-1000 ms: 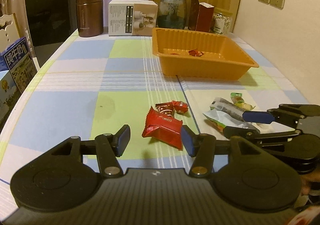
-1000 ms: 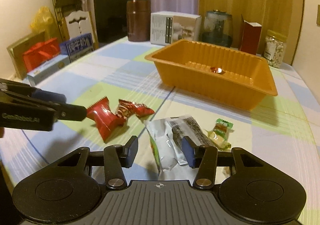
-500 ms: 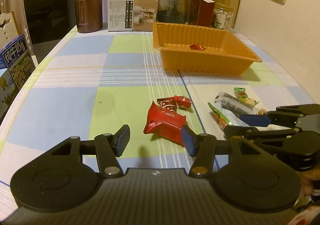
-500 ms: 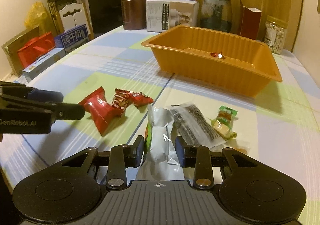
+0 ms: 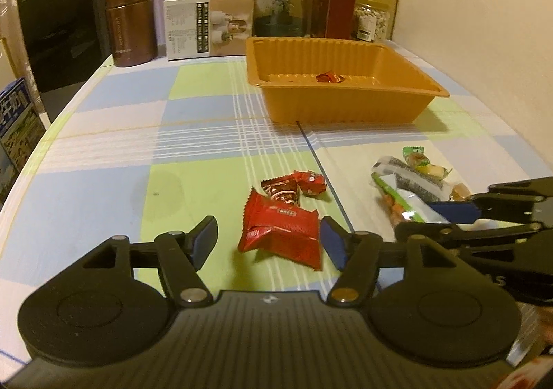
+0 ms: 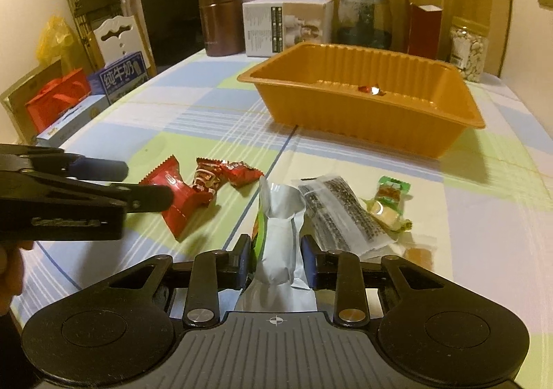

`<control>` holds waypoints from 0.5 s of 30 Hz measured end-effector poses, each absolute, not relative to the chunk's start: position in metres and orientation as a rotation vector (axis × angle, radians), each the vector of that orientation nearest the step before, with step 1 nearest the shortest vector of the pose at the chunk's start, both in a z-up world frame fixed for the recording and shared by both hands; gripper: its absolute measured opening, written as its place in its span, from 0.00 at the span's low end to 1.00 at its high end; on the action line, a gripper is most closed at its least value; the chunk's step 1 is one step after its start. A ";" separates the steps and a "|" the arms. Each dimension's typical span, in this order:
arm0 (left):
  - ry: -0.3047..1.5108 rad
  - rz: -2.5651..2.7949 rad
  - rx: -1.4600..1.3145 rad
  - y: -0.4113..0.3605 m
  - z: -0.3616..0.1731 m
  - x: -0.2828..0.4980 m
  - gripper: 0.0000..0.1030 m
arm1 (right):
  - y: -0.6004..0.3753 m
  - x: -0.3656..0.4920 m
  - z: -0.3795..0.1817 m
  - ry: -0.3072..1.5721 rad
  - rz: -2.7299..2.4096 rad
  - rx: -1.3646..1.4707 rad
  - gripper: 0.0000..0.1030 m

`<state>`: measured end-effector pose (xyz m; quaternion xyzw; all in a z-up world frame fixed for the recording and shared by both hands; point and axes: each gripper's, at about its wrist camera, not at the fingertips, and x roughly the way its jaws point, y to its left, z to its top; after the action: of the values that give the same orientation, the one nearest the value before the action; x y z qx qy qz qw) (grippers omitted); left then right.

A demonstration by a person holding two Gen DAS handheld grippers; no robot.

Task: Organize snacks
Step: 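Grasp the large red wrapped candy with the left gripper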

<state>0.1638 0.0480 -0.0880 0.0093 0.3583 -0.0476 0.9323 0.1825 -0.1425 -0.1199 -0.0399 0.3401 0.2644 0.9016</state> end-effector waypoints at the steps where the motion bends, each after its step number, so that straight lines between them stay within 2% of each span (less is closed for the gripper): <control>1: 0.736 -0.102 0.028 0.046 -0.090 0.167 0.62 | -0.144 0.181 -0.119 0.699 0.542 -0.081 0.31; 12: 0.746 -0.126 0.173 0.025 -0.107 0.178 0.62 | -0.147 0.178 -0.114 0.673 0.530 -0.071 0.31; 15: 0.755 -0.119 0.173 0.025 -0.110 0.178 0.55 | -0.148 0.178 -0.114 0.675 0.531 -0.065 0.31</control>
<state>0.1777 0.0248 -0.1095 0.0843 0.3681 -0.0579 0.9242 0.1778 -0.1477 -0.1135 -0.0313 0.3269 0.2576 0.9087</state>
